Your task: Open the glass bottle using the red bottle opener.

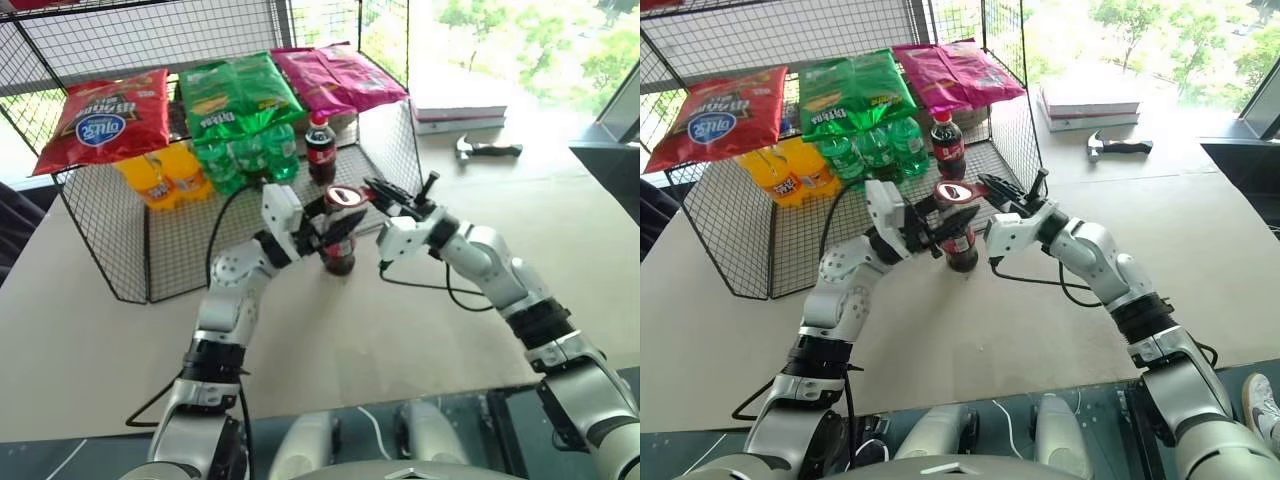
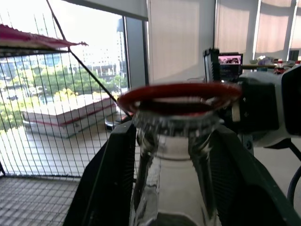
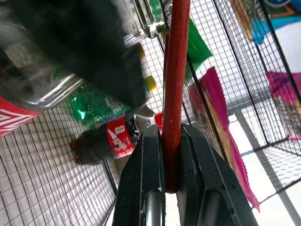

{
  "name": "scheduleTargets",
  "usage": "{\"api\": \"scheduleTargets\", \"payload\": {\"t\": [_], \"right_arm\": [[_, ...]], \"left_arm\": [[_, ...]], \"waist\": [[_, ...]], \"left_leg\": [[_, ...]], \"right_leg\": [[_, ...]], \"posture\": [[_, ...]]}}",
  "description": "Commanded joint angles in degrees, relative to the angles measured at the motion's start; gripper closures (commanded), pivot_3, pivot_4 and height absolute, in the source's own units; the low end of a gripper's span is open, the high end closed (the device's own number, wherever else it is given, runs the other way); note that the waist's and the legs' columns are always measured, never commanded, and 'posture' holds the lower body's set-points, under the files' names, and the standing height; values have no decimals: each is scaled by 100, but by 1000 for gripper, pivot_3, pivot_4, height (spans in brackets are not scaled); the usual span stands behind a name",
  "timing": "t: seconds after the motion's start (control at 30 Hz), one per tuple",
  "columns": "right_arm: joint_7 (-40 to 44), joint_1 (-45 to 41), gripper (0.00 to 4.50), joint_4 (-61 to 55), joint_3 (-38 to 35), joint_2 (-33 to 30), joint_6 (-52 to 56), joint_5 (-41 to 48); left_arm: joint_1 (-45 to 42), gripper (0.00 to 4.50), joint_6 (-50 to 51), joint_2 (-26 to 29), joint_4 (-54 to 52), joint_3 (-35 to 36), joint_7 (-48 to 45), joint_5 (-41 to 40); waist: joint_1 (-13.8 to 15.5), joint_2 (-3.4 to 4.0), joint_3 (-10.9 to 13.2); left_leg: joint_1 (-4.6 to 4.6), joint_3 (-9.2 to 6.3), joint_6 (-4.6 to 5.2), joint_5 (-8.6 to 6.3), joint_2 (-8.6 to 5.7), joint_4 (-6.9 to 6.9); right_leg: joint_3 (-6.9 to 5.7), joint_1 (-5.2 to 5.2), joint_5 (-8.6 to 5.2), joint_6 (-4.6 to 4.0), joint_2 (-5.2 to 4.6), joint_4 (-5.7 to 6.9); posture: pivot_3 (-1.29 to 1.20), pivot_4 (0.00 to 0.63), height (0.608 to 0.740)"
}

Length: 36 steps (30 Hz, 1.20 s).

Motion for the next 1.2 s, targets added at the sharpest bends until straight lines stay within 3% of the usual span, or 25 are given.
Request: {"api": "scheduleTargets", "payload": {"t": [0.03, 1.2], "right_arm": [[111, 13, 4500, 148, 277, -43, -137, -245], [83, -188, 4500, 568, 197, -70, -127, -113]], "left_arm": [[-54, 143, -29, -30, -85, 12, -3, 15], [-102, 59, -513, -233, 165, 259, -319, -120]], "waist": [[8, 0, 1], [2, -1, 1]], "left_leg": [[-8, 0, -1, 0, 1, -1], [-10, 8, -17, 10, 2, -23]], "right_leg": [[0, -8, 0, 0, 0, 0], [9, -20, 0, -1, -2, -6]], "posture": [[0, 150, 740], [0, 150, 740]]}}
